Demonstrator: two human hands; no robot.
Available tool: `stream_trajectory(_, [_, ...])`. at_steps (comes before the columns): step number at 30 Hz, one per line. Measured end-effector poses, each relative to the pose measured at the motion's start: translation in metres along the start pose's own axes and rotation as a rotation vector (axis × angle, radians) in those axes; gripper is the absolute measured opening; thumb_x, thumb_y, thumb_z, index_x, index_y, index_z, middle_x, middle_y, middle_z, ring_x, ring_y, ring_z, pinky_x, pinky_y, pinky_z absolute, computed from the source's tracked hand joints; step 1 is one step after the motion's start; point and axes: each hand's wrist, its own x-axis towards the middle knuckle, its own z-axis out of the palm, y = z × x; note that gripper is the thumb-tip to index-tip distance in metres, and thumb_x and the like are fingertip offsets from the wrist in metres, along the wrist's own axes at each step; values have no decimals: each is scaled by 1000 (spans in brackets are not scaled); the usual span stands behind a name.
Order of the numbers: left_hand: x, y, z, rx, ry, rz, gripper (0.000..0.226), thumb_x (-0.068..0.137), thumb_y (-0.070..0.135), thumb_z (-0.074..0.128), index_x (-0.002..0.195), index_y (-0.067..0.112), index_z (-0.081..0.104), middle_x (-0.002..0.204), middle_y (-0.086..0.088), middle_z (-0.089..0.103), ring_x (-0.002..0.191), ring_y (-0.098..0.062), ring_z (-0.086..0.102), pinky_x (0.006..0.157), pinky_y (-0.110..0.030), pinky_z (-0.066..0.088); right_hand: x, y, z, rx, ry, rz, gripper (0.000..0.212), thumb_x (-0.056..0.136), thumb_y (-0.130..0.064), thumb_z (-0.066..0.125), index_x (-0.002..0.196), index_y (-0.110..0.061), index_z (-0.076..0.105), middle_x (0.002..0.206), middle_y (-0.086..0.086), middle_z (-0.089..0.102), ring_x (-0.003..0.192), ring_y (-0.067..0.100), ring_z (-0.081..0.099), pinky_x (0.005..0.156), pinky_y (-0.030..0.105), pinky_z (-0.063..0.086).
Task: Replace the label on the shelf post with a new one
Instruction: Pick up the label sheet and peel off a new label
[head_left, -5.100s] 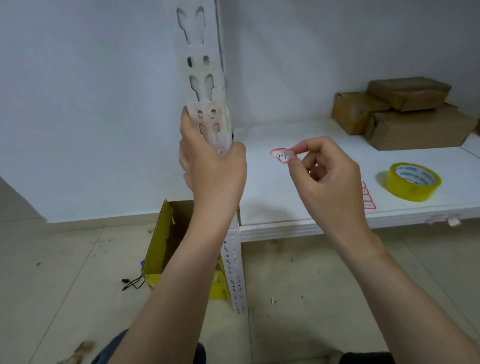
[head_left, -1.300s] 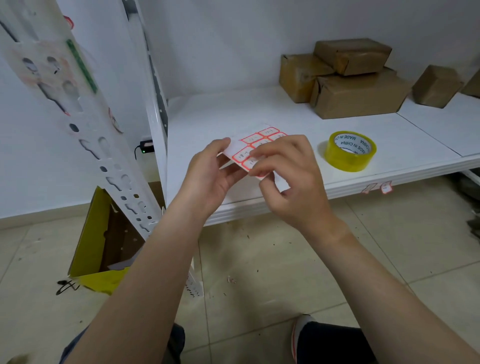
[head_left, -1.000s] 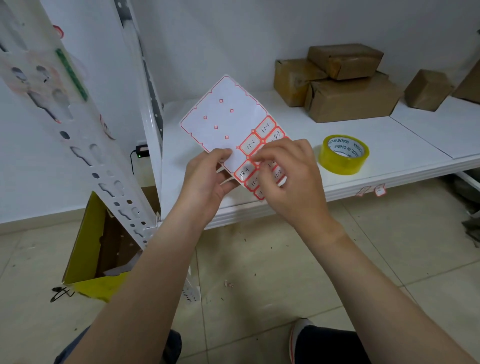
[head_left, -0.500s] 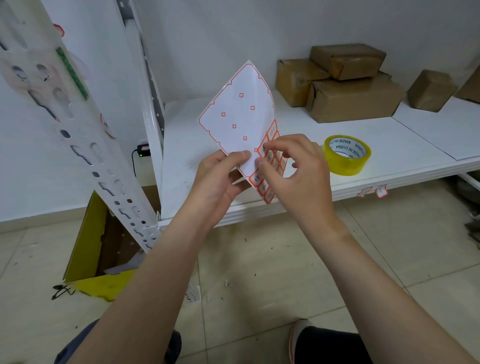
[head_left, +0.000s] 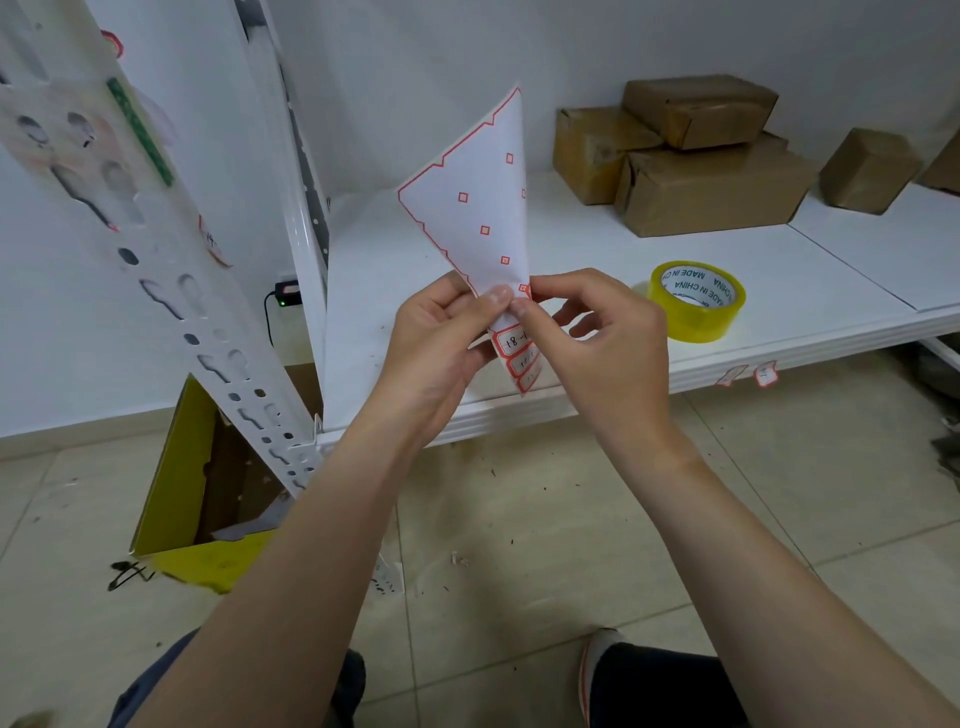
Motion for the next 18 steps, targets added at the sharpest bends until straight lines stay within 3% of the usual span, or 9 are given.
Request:
stream_trajectory(3, [0, 2, 0, 2, -4, 5, 16, 100, 3, 61, 109, 11, 71, 99, -1, 83, 95, -20, 78, 90, -38, 64, -1, -1, 0, 40, 15, 26, 9, 89, -23, 81, 97, -19, 80, 87, -13, 75, 74, 19, 69, 62, 38, 57])
stream_trajectory(8, [-3, 5, 3, 28, -19, 16, 18, 100, 2, 61, 103, 15, 71, 91, 6, 83, 87, -11, 78, 90, -35, 62, 1, -4, -1, 103, 6, 104, 5, 90, -21, 82, 95, -21, 81, 80, -19, 71, 71, 4, 66, 61, 17, 51])
stream_trajectory(14, [-3, 4, 4, 34, -2, 21, 16, 99, 5, 63, 105, 17, 73, 95, 6, 83, 90, -14, 78, 91, -38, 62, 2, -9, -4, 149, -11, 165, 4, 93, -19, 78, 96, -18, 82, 81, -15, 75, 77, 11, 73, 63, 25, 58])
stream_trajectory(18, [-1, 3, 3, 38, 29, 17, 16, 99, 7, 64, 105, 19, 72, 95, 10, 83, 91, -12, 78, 90, -36, 64, 3, -9, -5, 115, -5, 184, 4, 94, -20, 78, 91, -23, 80, 82, -16, 75, 76, 10, 72, 61, 18, 54])
